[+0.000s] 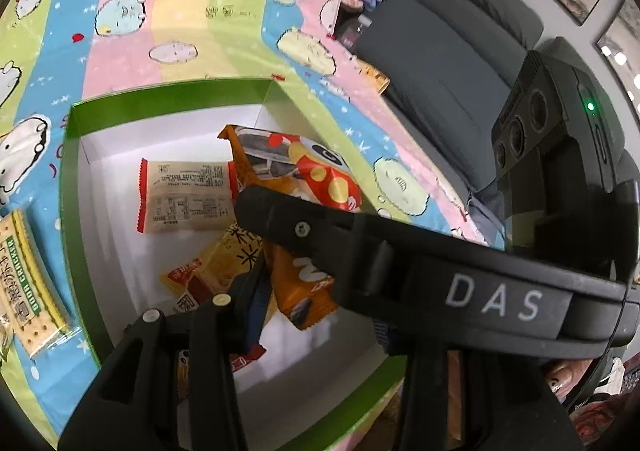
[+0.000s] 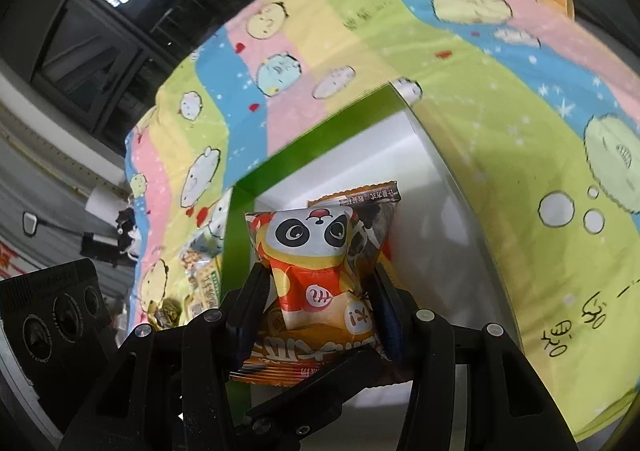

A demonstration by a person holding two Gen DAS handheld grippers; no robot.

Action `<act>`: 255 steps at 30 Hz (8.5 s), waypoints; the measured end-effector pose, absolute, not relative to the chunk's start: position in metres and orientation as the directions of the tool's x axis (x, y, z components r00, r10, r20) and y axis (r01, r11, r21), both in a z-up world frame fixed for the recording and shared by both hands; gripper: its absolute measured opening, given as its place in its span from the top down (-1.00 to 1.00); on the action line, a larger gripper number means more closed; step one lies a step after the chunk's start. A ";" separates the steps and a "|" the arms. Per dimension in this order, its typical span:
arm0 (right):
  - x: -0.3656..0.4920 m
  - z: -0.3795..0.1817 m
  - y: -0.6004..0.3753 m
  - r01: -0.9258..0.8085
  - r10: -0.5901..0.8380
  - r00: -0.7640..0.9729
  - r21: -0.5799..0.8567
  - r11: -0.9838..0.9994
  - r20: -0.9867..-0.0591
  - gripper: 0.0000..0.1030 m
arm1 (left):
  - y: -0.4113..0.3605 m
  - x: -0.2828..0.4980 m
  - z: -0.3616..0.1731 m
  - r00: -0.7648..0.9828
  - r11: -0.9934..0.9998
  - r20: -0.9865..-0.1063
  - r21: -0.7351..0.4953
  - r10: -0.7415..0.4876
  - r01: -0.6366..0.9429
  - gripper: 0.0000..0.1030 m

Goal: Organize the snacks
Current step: 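Carry the orange panda chip bag over the white box with the right gripper, then open the right gripper to drop the chip bag into the box, then grasp the gold foil snack bag on the quilt with the right gripper, then lift and carry the gold foil bag over the box with the right gripper, then open the right gripper to release the gold bag into the box, then grasp the yellow SODA CRACKER pack with the right gripper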

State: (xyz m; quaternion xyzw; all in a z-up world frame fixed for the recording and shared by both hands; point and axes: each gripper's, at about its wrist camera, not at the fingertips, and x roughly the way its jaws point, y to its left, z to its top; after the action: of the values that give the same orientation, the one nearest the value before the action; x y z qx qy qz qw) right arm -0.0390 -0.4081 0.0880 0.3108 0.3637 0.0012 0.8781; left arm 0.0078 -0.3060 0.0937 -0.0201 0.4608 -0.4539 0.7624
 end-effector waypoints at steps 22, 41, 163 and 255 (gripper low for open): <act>-0.012 0.060 -0.412 0.309 0.192 0.671 0.506 0.805 -0.716 -0.02 | -0.295 0.029 0.060 0.147 0.708 -0.744 -0.528 -0.652 0.469 0.29; -0.024 0.086 -0.404 0.269 0.138 0.728 0.465 0.844 -0.671 -0.40 | -0.260 0.019 0.096 0.273 0.725 -0.700 -0.498 -0.660 0.475 -0.14; 0.087 0.026 -0.124 -0.119 0.421 0.392 0.408 0.905 -0.818 0.03 | -0.019 0.058 0.034 0.377 0.867 -0.781 -0.456 -0.498 0.201 0.17; 0.022 0.082 -0.194 -0.047 0.249 0.634 0.286 0.957 -0.732 -0.59 | 0.046 0.029 0.063 0.607 0.892 -0.710 -0.452 -0.357 -0.004 -0.89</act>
State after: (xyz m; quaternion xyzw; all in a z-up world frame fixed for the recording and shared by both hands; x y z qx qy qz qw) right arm 0.0219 -0.1936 0.0817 0.1206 0.4196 0.0828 0.8958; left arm 0.0286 0.0463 0.0626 -0.2091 0.4314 -0.1014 0.8717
